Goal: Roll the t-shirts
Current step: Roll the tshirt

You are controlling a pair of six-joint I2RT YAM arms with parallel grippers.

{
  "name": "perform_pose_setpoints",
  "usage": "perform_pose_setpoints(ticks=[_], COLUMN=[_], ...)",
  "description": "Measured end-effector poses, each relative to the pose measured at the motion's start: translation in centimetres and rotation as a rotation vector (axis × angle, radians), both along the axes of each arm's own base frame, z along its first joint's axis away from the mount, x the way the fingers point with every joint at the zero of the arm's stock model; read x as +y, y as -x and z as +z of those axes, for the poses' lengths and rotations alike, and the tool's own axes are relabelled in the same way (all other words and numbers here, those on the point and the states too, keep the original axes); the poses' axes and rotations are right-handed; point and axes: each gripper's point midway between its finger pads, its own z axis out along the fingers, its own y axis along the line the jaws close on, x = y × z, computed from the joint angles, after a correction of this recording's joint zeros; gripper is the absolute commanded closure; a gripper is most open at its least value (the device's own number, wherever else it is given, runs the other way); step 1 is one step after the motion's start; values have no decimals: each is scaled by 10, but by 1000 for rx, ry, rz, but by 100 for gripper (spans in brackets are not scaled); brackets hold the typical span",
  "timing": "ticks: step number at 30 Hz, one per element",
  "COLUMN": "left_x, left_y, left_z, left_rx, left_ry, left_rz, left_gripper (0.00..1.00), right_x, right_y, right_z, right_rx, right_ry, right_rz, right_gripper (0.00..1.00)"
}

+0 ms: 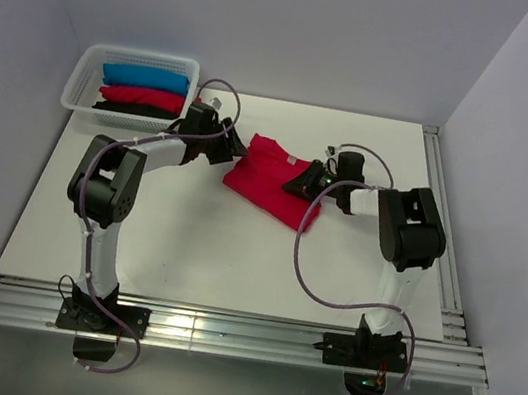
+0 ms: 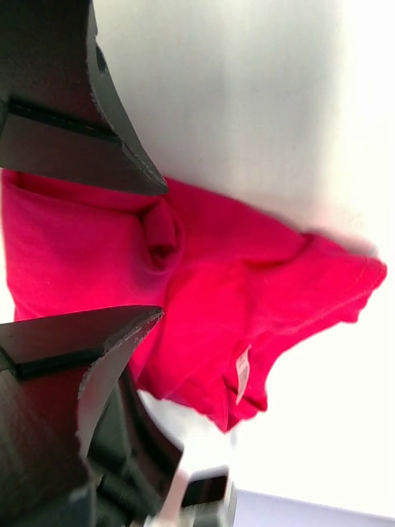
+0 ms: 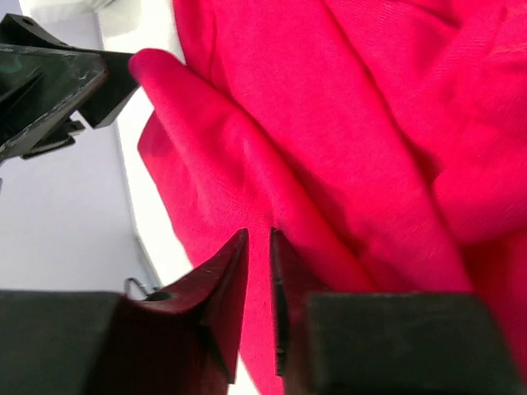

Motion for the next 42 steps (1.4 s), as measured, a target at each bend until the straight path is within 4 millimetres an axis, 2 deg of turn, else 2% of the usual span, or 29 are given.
perform_pose_setpoints(ticks=[3,6,9,11,13,15,22,25,29,32,35,40,42], left_x=[8,18,26,31,36,42,67,78,84,89,92,96,97], left_y=[3,13,28,40,51,63,105,114,126,134,138,148,152], left_z=[6,31,64,82,93,93,60,64,84,96,99,85,78], left_rx=[0,-35,-92,-126,-147,-151,-69,-82,-142,-180,-190,-163,-149], left_ry=[-42,-65,-56,-47,-43,-44,-58,-55,-37,-29,-31,-48,-54], left_rz=[18,34,46,53,61,71,102,126,142,153,161,165,166], left_gripper=[37,36,33,30,25,22,20,20,18,18,17,17,17], right_x=[-2,-1,4,8,13,21,68,86,108,116,116,115,117], right_y=[2,3,4,4,6,7,5,-1,-19,-28,-42,-50,-51], right_z=[17,49,76,82,78,70,35,37,52,52,37,-2,-7], right_rx=[-56,-150,-231,-254,-239,-214,-108,-106,-163,-166,-136,-34,-7], right_ry=[44,66,50,35,24,5,-95,-130,-200,-219,-201,-194,-208], right_rz=[12,27,43,55,65,81,143,156,162,141,89,25,20], right_gripper=[72,75,87,92,96,97,98,98,99,99,99,100,100])
